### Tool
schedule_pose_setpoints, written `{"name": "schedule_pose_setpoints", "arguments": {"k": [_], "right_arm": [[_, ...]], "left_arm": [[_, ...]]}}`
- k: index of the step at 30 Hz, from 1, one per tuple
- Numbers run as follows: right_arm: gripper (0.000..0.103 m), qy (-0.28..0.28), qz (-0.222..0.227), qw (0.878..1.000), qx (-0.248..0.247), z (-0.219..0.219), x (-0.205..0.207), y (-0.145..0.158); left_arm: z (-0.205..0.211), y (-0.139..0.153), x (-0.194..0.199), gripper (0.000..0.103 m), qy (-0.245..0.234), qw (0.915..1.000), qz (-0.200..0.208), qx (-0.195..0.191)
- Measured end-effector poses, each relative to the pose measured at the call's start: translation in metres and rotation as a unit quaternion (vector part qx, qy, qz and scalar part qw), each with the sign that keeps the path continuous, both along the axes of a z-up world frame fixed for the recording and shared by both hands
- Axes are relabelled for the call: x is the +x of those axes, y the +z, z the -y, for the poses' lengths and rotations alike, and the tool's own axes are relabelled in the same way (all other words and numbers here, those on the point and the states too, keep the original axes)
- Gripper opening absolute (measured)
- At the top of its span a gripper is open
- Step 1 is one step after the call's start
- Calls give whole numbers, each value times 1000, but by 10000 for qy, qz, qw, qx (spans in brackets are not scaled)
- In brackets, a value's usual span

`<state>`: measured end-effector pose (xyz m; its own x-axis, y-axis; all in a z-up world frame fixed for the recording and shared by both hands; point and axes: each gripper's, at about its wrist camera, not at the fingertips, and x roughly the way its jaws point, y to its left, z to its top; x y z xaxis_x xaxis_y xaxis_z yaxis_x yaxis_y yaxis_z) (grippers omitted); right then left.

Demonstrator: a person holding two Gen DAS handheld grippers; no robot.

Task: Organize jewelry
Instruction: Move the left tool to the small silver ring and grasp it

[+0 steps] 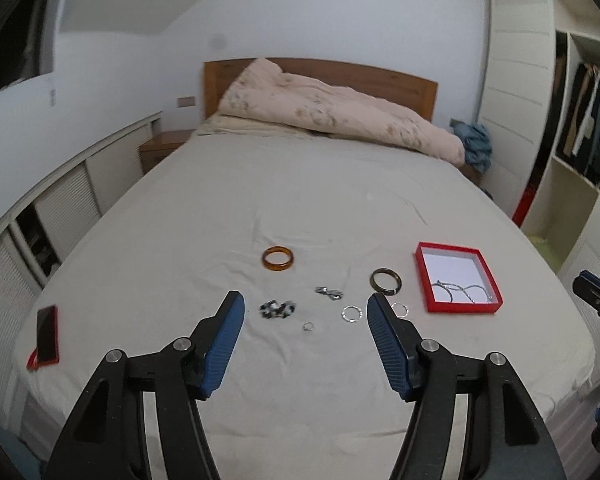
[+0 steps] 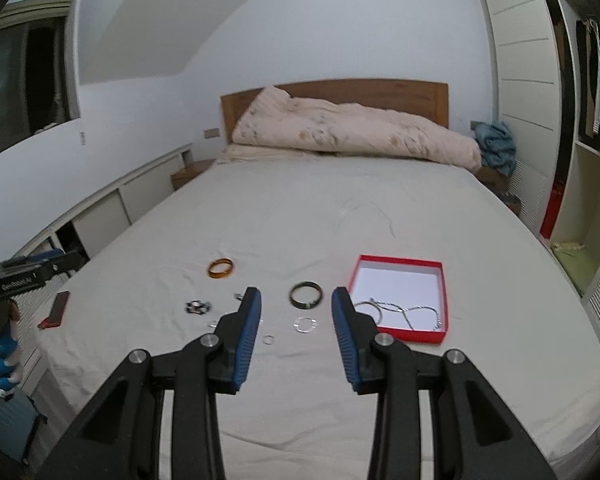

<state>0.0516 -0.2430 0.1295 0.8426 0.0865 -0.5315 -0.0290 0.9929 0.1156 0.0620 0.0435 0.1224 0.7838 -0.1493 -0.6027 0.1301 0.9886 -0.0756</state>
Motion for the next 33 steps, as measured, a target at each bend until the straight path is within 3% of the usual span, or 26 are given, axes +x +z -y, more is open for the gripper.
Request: {"name": "schedule_pose_setpoints", "arguments": {"k": [7, 12, 18, 24, 33], "right_arm": [[35, 125, 238, 9996, 64, -20, -17, 10], [35, 180, 104, 9997, 117, -28, -1, -8], [34, 366, -490, 9980, 173, -43, 42, -76], [34, 559, -1273, 9900, 254, -52, 95, -154], [34, 747, -1995, 9753, 576, -55, 161, -240]], "left_arm": [[-15, -12, -24, 61, 194, 9997, 64, 111], [-10, -38, -13, 59, 259, 9993, 47, 267], [-4, -103, 23, 50, 236, 9989, -362, 187], [16, -172, 73, 49, 72, 9953, -944, 204], [39, -239, 145, 46, -129, 9871, -1587, 174]]}}
